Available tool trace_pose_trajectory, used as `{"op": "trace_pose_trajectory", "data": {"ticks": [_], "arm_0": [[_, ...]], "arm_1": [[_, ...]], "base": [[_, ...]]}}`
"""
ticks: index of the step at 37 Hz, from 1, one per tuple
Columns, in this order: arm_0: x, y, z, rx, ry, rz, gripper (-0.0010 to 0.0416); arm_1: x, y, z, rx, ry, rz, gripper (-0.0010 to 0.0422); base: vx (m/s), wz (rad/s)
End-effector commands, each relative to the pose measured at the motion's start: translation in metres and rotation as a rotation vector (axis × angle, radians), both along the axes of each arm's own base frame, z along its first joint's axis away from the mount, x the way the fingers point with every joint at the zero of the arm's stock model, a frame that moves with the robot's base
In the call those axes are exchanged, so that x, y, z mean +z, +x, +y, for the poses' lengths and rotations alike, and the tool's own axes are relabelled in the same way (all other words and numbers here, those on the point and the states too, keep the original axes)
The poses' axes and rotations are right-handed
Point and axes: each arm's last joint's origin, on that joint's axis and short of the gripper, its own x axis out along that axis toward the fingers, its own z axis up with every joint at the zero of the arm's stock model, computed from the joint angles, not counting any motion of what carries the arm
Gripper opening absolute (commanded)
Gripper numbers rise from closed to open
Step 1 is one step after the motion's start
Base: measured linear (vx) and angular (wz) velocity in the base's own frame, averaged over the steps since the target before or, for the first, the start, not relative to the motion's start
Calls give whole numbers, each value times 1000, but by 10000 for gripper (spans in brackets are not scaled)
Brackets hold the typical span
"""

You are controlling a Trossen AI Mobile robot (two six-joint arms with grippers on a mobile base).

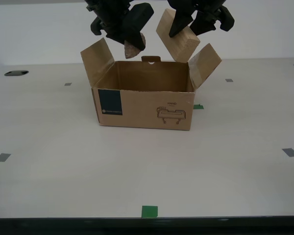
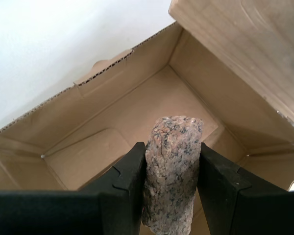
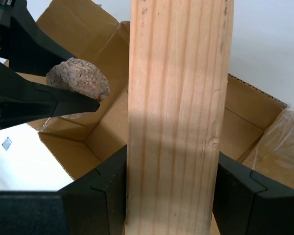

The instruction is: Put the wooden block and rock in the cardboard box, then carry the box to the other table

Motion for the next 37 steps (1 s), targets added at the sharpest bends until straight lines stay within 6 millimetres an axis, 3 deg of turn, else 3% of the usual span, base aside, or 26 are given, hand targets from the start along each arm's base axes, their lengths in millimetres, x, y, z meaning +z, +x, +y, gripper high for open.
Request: {"op": "trace_pose_trajectory", "data": {"ticks": [1, 23, 30, 37], "arm_0": [[0, -1, 0, 4, -2, 9, 0], [-1, -2, 0, 5, -7, 20, 8], [-1, -2, 0, 6, -8, 20, 56], [-1, -2, 0, 6, -7, 20, 120]], "arm_1": [[-1, 0, 1, -2, -4, 3, 0], [-1, 0, 1, 22, -17, 16, 0], [-1, 0, 1, 23, -17, 16, 10], [-1, 0, 1, 23, -17, 15, 70]], "base": [[0, 0], [0, 0], [0, 0], [0, 0]]}}
